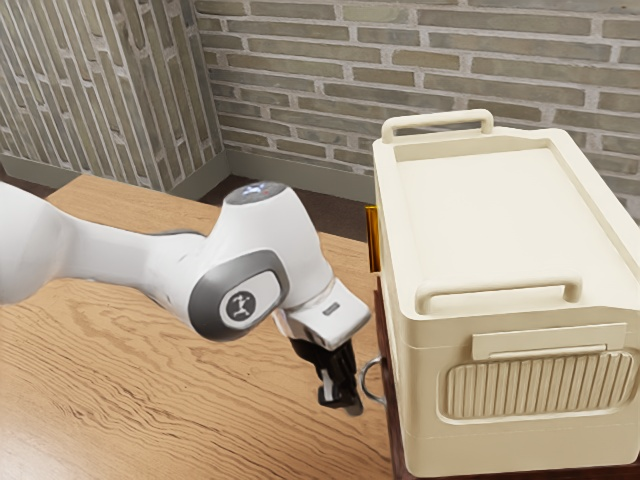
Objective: Push the drawer handle with one arm to close the drawer
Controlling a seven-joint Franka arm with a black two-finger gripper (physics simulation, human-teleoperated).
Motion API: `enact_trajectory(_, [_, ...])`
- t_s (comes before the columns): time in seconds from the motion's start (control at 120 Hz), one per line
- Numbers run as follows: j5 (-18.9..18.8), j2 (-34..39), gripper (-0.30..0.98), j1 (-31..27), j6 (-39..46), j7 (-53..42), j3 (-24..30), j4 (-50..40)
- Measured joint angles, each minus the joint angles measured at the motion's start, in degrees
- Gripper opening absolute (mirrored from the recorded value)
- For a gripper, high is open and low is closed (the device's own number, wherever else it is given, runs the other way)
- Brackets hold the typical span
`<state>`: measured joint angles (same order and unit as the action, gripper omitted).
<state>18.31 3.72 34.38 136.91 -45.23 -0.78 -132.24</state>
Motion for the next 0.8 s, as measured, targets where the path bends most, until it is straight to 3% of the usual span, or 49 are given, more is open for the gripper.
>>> enact_trajectory(0.558, [0.0,-0.2,-0.1,-0.1,0.0,1.2,-0.6,0.5])
enact_trajectory(0.65, [-0.4,10.2,-0.09,-2.2,-0.4,1.4,-2.7,-7.2])
enact_trajectory(0.7, [-1.5,17.5,0.01,-6.3,-1.4,1.5,-2.4,-10.6])
enact_trajectory(0.8, [-3.8,30.9,0.24,-18.1,-6.5,2.1,3.5,-11.6])
